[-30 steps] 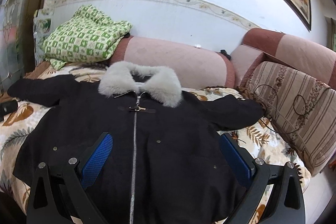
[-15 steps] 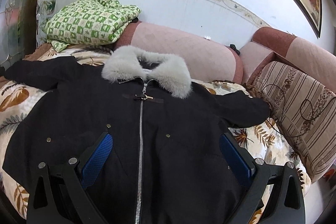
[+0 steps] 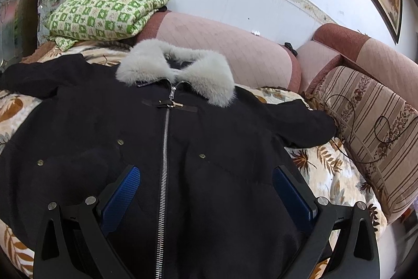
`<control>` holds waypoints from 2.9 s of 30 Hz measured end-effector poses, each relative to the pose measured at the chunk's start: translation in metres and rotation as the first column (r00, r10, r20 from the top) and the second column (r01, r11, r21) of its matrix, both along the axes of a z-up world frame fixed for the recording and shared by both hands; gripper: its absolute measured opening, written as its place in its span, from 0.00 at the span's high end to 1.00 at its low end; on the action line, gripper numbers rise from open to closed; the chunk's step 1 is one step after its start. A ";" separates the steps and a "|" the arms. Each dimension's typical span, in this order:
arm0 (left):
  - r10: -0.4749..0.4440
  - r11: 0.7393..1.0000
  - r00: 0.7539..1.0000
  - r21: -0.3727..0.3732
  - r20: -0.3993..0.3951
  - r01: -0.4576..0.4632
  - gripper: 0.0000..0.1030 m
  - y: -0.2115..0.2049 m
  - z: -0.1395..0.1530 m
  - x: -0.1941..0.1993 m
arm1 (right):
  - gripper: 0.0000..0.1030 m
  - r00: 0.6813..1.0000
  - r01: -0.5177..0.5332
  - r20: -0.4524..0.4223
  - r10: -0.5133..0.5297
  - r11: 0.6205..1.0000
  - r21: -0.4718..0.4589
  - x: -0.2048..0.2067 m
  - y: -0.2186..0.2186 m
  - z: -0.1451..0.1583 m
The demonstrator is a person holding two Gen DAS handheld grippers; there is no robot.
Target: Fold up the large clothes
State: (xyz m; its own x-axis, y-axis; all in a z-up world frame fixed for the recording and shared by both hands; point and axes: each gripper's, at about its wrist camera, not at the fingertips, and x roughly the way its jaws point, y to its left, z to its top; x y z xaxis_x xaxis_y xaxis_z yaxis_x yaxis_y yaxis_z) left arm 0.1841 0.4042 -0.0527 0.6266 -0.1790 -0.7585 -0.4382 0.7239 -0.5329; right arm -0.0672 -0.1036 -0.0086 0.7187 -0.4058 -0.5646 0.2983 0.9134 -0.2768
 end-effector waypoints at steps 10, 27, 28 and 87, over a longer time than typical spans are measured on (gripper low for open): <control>0.063 0.990 0.998 -0.123 -0.012 -0.064 0.33 0.020 -0.015 0.063 | 0.00 0.998 0.030 -0.047 -0.031 0.999 -0.024 0.014 -0.009 -0.016; -0.261 0.961 0.946 0.144 0.192 0.236 0.90 -0.137 0.132 0.033 | 0.00 0.997 0.061 -0.044 -0.056 0.993 0.105 0.005 -0.034 -0.024; -0.307 0.949 0.929 0.143 0.209 0.282 0.90 -0.161 0.137 0.028 | 0.00 0.997 0.063 -0.043 -0.059 0.992 0.114 0.003 -0.036 -0.023; -0.254 0.902 0.966 0.373 0.052 0.218 0.18 -0.229 0.040 -0.079 | 0.94 0.984 0.164 -0.126 -0.124 0.908 0.385 0.150 -0.142 0.015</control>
State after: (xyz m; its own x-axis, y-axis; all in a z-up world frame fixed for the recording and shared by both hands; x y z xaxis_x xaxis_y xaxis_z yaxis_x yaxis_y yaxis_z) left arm 0.1054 0.1756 -0.0130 0.6737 -0.0562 -0.7369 -0.1901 0.9504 -0.2463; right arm 0.0831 -0.2456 0.0064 0.6028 -0.2324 -0.7633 0.4251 0.9031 0.0608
